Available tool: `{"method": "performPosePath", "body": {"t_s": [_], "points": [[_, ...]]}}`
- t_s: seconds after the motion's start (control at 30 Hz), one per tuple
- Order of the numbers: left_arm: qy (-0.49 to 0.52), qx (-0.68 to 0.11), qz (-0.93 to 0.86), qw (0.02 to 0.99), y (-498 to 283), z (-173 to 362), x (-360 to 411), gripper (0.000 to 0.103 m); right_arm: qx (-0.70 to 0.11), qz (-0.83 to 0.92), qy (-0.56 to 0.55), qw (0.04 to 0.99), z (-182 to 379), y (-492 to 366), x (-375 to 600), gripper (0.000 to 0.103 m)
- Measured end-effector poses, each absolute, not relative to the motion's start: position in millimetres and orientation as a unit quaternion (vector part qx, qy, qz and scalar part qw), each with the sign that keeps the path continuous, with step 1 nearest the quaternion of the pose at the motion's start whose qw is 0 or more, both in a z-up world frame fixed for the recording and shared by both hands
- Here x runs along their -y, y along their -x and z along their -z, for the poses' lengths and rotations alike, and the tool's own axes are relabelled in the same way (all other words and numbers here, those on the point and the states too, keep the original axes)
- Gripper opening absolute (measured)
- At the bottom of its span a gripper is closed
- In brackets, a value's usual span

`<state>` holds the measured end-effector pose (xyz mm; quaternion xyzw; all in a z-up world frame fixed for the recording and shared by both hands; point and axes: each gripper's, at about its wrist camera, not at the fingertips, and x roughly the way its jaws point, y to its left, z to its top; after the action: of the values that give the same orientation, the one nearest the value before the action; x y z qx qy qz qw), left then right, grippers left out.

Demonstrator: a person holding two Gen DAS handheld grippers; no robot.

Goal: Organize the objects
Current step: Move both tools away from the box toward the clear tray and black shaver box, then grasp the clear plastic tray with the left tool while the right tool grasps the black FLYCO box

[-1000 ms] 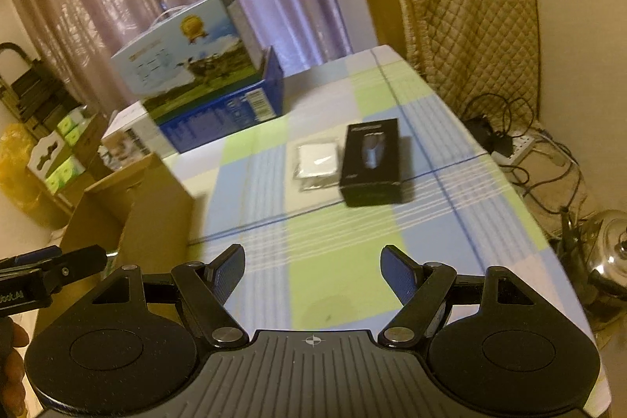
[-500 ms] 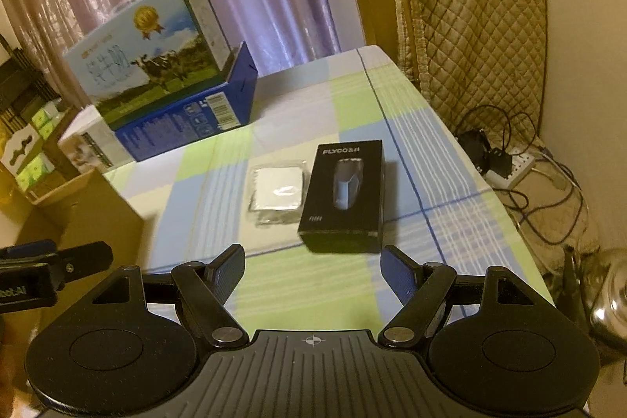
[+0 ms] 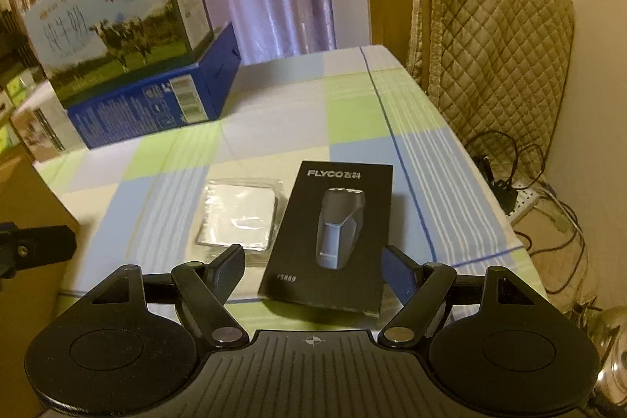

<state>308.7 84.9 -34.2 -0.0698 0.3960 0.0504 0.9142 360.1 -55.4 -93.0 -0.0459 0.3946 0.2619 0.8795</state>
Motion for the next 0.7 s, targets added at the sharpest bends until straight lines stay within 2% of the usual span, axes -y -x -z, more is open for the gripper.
{"method": "performPosePath", "body": {"t_s": [0.27,0.5,0.7], "points": [[0.079,-0.404,-0.048,0.91,-325,52,-89,0.102,-0.381,-0.245,0.106,0.885,112,-374,38,0.074],[0.074,-0.409,-0.039,0.909,-329,60,-83,0.102,-0.364,-0.238,0.123,0.892,115,-382,38,0.074],[0.076,-0.411,-0.038,0.908,-330,63,-79,0.102,-0.371,-0.223,0.105,0.895,115,-386,45,0.078]]}}
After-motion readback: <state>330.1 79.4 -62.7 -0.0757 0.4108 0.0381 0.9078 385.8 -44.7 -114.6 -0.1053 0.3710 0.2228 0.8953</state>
